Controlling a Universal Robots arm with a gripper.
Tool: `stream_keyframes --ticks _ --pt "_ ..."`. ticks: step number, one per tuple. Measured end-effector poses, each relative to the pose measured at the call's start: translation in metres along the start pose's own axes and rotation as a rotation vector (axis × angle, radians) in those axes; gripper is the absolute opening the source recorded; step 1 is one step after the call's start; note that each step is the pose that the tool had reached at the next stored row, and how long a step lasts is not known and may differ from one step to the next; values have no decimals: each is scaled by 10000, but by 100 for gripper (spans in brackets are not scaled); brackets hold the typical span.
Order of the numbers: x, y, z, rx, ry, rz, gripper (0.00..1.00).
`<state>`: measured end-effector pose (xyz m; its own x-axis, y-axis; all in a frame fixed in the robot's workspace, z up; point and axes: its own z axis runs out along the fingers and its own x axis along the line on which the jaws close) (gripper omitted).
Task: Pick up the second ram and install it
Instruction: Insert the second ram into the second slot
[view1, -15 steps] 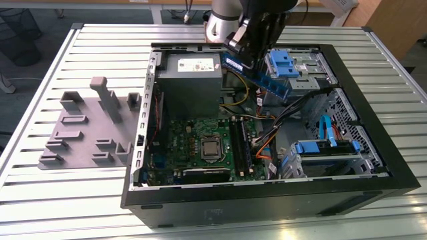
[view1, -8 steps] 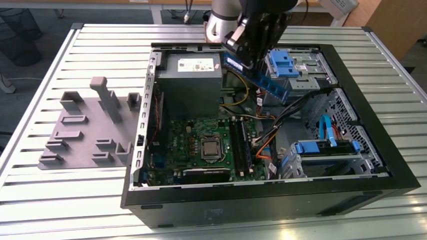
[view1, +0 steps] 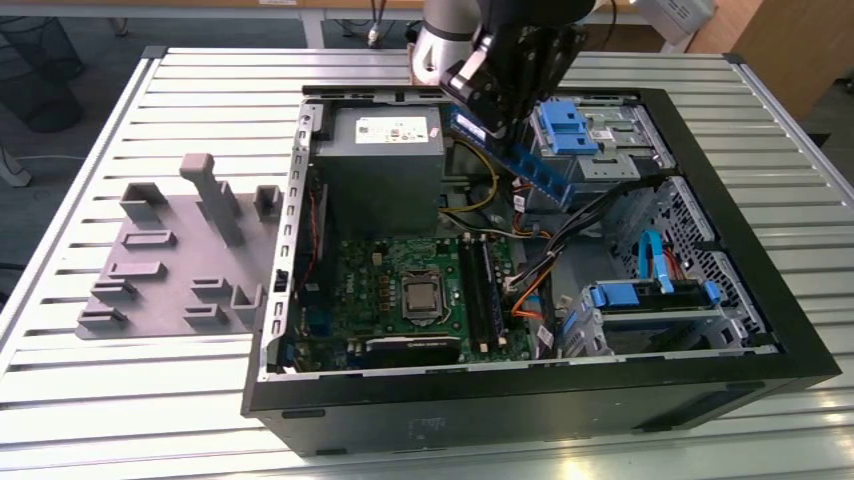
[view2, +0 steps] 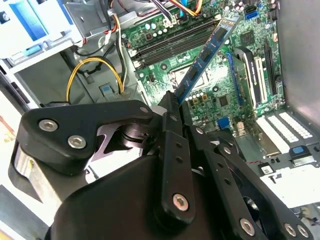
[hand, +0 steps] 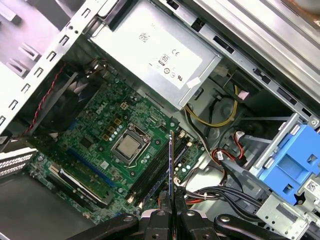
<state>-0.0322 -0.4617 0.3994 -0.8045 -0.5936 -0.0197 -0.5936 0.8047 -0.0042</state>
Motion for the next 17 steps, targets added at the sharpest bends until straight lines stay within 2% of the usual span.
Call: stream_keyframes --ticks 6,17 --pt "0 0 1 9 3 465 14" --pt "0 0 1 10 2 496 14"
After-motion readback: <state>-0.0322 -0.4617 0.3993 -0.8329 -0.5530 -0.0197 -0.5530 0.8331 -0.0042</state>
